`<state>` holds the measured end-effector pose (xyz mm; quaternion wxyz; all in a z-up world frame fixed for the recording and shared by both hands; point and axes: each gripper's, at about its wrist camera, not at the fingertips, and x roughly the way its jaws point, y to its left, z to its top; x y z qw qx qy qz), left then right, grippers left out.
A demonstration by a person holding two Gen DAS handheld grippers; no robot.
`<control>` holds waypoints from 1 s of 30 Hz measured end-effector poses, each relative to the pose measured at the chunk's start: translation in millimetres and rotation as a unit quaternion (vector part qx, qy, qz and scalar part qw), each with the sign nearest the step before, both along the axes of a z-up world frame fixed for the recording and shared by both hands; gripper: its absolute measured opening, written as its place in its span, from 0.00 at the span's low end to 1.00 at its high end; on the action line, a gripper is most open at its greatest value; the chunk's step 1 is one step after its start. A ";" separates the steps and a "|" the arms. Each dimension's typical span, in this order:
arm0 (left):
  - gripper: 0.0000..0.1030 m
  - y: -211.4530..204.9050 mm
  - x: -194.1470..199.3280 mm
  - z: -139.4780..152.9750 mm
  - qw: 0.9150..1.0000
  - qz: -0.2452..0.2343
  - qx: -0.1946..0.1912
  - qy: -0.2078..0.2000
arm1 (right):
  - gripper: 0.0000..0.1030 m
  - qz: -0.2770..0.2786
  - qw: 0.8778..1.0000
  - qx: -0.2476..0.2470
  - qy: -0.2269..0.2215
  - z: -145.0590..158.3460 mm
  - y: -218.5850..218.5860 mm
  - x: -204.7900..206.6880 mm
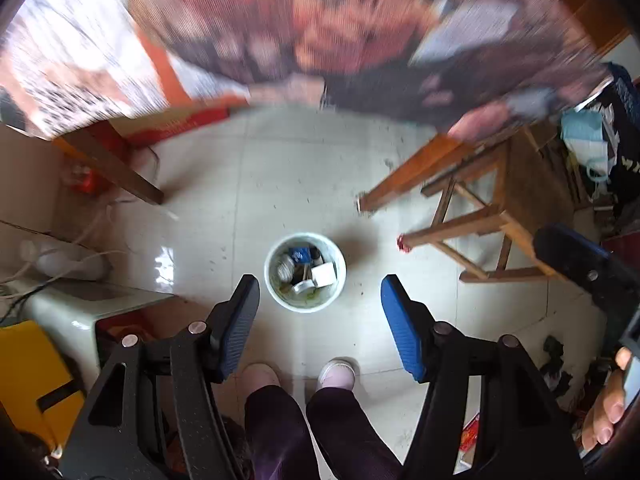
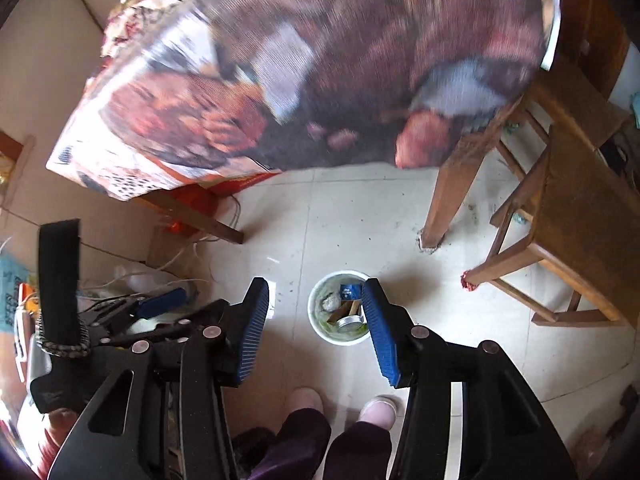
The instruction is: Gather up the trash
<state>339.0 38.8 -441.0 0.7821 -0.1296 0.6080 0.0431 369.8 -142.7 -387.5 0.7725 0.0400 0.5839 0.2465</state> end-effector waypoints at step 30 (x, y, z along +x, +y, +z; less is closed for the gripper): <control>0.82 -17.1 -311.4 443.0 0.916 -0.048 0.063 -0.394 | 0.51 -0.042 0.932 0.083 -0.350 370.1 -32.2 -275.9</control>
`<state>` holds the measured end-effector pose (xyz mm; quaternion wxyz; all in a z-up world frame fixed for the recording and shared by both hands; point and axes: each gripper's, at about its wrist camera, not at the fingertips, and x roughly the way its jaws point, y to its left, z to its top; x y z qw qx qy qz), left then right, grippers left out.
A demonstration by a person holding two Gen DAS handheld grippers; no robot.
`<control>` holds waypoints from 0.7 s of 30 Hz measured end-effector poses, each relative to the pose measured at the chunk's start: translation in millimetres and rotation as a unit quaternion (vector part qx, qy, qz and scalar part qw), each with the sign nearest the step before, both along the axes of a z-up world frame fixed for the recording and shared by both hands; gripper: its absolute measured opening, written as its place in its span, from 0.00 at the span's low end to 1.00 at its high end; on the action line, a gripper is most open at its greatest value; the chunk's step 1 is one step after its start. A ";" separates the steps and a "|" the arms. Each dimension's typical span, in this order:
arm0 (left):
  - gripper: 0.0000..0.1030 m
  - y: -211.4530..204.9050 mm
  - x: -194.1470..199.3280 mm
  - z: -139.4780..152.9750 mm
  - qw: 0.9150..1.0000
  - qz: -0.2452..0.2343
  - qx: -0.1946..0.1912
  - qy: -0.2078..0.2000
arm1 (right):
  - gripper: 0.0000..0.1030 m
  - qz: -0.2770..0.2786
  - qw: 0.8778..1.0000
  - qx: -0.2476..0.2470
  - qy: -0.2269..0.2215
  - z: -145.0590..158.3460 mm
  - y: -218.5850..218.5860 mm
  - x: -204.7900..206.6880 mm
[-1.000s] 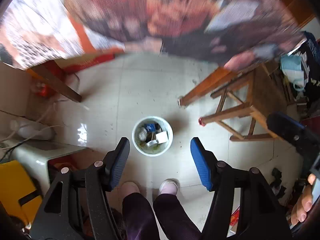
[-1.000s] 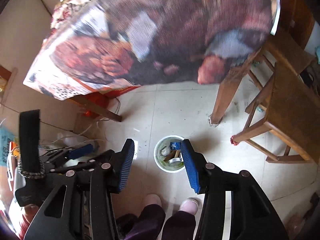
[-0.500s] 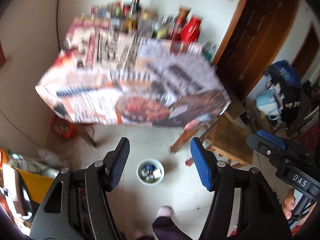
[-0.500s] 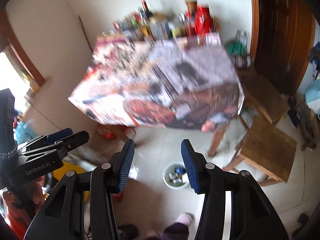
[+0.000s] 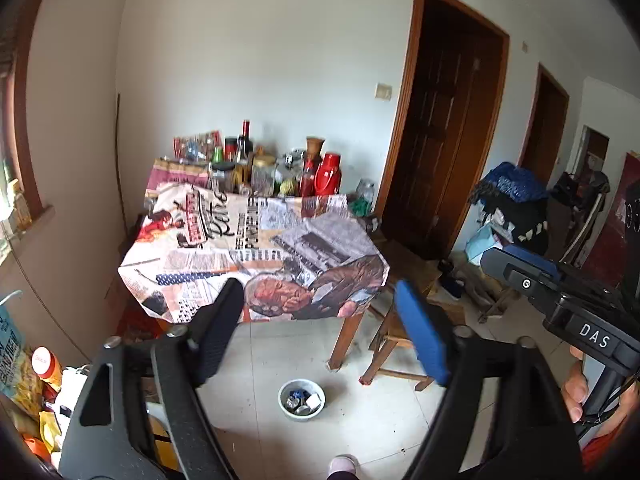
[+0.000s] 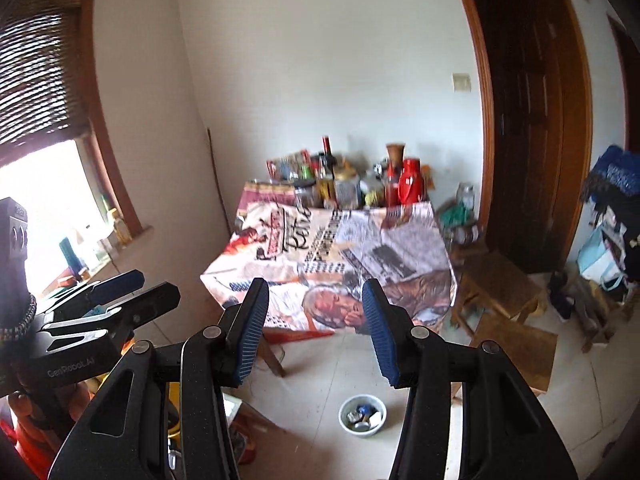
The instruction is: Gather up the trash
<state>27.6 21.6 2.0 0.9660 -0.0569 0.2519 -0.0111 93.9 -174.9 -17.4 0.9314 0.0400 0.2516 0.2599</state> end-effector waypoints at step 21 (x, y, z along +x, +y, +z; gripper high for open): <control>0.94 -0.6 -66.3 28.3 0.998 0.002 0.011 -0.055 | 0.84 -0.019 0.998 -0.014 -0.060 21.2 0.9 -56.6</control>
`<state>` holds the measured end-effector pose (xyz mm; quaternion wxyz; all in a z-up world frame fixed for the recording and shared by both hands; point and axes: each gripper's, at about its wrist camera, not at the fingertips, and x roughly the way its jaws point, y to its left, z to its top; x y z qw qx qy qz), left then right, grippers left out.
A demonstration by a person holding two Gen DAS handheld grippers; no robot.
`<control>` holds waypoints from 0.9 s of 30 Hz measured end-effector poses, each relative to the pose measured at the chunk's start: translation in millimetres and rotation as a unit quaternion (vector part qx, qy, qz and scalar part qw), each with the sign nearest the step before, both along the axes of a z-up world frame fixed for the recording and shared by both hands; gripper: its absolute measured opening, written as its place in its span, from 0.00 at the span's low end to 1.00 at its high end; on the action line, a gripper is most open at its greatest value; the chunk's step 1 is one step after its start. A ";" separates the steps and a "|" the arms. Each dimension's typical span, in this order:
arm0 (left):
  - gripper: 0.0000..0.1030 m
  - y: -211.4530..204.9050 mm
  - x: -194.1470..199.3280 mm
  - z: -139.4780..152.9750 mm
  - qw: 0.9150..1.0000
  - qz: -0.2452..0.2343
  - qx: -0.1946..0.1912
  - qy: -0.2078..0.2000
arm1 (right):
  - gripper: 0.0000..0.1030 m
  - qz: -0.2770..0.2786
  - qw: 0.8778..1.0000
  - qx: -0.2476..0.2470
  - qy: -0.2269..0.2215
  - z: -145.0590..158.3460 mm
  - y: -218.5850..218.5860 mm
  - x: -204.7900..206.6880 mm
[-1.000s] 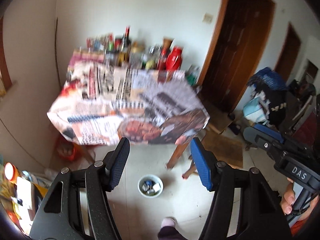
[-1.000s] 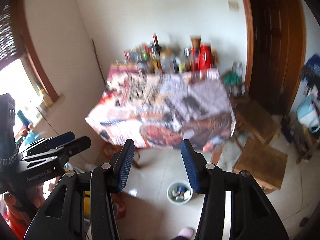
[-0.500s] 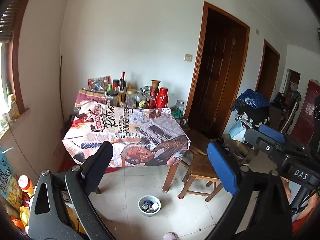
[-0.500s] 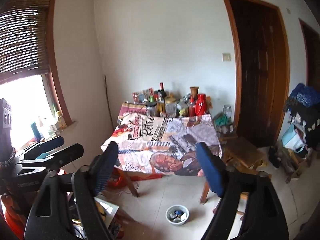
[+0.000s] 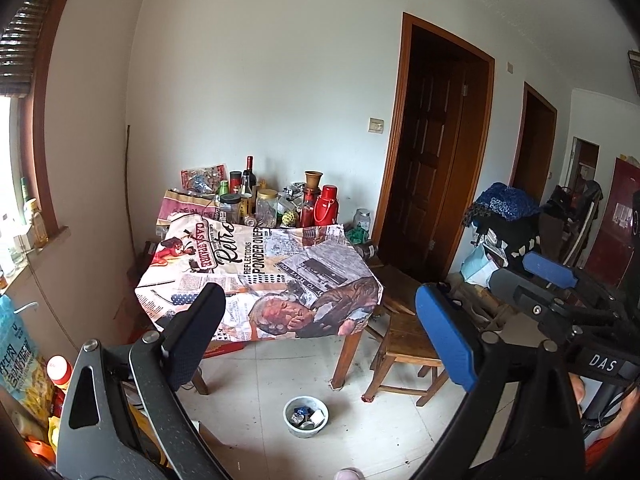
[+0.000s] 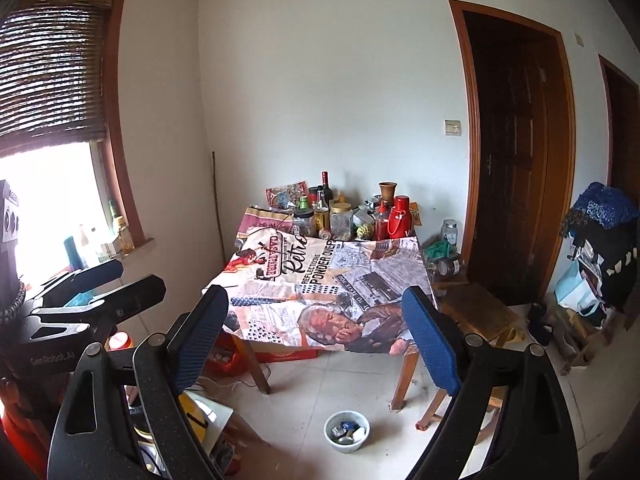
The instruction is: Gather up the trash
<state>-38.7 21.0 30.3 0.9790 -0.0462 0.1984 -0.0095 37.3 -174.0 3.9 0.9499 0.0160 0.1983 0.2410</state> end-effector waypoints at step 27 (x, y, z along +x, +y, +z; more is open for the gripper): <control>0.94 -6.8 3.3 -1.7 1.000 0.003 0.000 0.006 | 0.84 0.016 1.000 -0.001 0.019 -0.6 -3.6 3.3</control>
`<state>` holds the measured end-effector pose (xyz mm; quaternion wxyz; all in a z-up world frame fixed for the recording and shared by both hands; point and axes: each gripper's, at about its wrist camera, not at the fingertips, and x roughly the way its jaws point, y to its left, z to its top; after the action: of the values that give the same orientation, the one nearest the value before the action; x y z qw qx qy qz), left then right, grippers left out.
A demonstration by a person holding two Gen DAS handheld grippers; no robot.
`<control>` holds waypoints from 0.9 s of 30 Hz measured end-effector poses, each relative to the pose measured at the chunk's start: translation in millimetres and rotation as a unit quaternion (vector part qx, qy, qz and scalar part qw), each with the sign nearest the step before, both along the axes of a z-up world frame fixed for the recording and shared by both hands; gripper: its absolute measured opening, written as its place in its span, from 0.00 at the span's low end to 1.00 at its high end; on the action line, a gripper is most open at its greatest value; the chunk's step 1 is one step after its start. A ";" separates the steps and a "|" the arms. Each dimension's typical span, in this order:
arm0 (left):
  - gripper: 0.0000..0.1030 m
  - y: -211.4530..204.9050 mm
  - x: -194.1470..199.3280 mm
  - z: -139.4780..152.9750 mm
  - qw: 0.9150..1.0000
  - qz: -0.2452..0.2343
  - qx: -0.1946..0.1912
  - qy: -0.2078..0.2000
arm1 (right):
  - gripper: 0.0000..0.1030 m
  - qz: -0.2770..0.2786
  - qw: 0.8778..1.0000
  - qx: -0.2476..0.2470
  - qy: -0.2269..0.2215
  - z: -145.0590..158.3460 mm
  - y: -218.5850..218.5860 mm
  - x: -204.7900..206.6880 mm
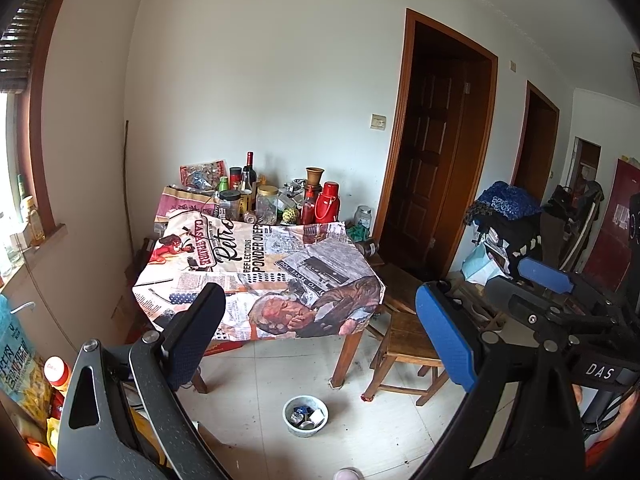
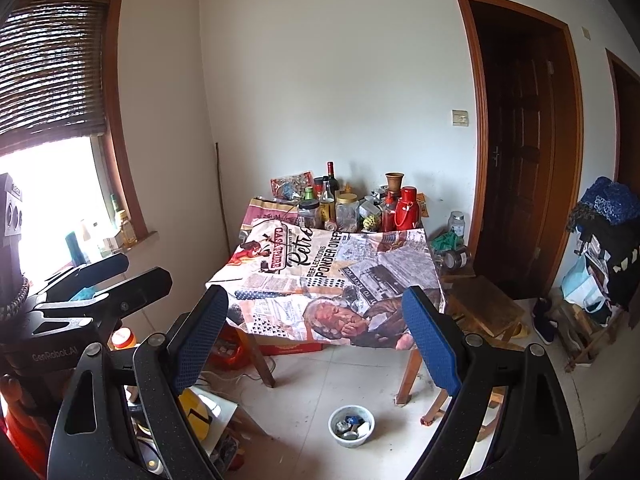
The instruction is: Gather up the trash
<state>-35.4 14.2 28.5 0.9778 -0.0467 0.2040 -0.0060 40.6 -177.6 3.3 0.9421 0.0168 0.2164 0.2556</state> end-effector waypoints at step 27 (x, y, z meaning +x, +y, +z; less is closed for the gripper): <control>0.94 -14.0 9.3 4.0 1.000 -0.002 0.000 0.004 | 0.84 -0.002 1.000 0.014 0.012 3.3 -6.5 2.9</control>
<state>-26.1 0.3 32.6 0.9770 -0.0466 0.2079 -0.0079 43.5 -184.1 6.5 0.9397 0.0330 0.2237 0.2567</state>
